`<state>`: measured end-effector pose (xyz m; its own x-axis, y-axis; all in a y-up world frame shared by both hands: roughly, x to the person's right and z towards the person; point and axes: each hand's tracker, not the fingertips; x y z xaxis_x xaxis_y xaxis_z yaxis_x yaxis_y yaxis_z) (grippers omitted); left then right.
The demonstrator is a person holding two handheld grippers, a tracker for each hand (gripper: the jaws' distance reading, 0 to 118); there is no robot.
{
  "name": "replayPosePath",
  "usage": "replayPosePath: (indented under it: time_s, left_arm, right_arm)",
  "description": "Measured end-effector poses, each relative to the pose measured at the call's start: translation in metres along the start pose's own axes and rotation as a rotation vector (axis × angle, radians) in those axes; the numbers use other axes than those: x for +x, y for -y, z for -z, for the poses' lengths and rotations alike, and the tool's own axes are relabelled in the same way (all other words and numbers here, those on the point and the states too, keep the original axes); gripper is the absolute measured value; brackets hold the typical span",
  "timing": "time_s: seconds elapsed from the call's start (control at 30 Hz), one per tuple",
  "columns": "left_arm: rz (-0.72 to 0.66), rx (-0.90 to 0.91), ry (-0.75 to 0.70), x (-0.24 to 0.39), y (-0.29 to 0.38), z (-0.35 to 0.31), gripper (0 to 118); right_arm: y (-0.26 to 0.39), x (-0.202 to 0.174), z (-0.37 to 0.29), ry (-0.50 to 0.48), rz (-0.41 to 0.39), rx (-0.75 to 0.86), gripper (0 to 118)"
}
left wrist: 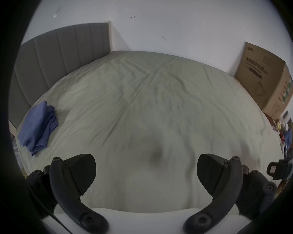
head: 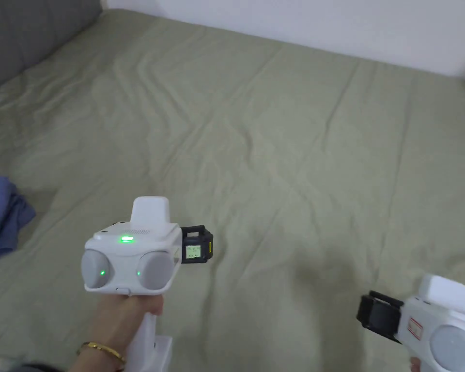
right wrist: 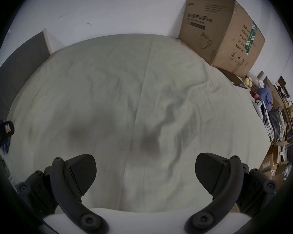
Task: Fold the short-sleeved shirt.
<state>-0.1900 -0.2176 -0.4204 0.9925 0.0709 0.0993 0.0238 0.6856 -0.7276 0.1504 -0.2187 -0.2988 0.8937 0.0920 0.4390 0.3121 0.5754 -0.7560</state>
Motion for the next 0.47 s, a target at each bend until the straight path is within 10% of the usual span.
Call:
replayPosePath:
  time_s: [0.23,0.47]
  left_arm:
    - [-0.041,-0.075,-0.047,-0.006,-0.039,0.08,118]
    - [-0.012,-0.009,-0.202,0.019,0.005,0.13,118]
  right_arm:
    - [-0.039,0.008,0.063,0.038,-0.033,0.028,115]
    - [-0.029,0.007,0.122,0.014,0.107,0.034,116]
